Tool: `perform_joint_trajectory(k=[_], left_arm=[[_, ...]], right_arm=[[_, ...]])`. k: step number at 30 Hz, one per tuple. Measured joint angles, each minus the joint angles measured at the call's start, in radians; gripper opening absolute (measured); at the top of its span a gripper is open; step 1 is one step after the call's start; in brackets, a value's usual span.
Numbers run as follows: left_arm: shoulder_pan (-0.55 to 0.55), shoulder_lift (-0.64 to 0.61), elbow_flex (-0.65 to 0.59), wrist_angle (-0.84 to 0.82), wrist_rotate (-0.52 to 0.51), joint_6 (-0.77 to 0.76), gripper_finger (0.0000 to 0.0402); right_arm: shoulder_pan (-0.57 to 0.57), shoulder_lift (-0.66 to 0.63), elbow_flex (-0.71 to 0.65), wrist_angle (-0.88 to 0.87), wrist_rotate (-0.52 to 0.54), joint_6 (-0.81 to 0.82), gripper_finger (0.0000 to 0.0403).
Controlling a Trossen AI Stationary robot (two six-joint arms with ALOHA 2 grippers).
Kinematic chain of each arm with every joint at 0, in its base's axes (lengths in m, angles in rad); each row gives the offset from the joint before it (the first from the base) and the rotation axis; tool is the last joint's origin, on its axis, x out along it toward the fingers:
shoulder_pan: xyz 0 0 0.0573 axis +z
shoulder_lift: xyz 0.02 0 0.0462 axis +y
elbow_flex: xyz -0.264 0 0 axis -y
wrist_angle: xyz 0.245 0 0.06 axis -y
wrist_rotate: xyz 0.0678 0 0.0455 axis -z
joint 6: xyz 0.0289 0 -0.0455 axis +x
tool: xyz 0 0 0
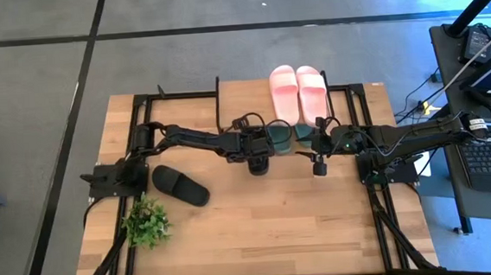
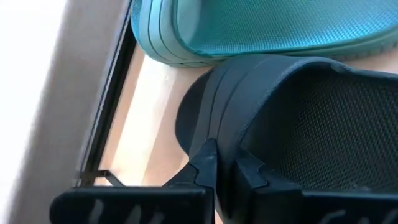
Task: Pick and place slides into the shelf
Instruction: Put the right black slipper under the shelf
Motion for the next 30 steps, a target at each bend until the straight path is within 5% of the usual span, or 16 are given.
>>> perform_joint_trajectory(k=[30], left_arm=[[0.022,0.004,-0.002,0.056,-0.005,-0.003,0.0039]], right_arm=[[0.0,0.0,0.0,0.0,0.0,0.001,0.0184]])
